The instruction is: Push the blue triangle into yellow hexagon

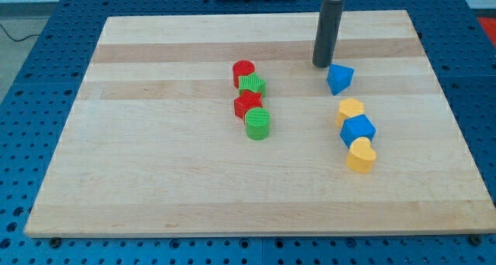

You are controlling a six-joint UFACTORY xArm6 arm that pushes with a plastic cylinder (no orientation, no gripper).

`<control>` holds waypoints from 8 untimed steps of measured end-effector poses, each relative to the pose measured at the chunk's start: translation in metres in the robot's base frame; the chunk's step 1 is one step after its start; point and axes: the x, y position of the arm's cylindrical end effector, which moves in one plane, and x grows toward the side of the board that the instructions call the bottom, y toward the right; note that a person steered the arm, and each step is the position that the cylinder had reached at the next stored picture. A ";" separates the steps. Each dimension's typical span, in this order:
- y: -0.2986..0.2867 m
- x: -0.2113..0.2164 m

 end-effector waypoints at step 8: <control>0.063 0.045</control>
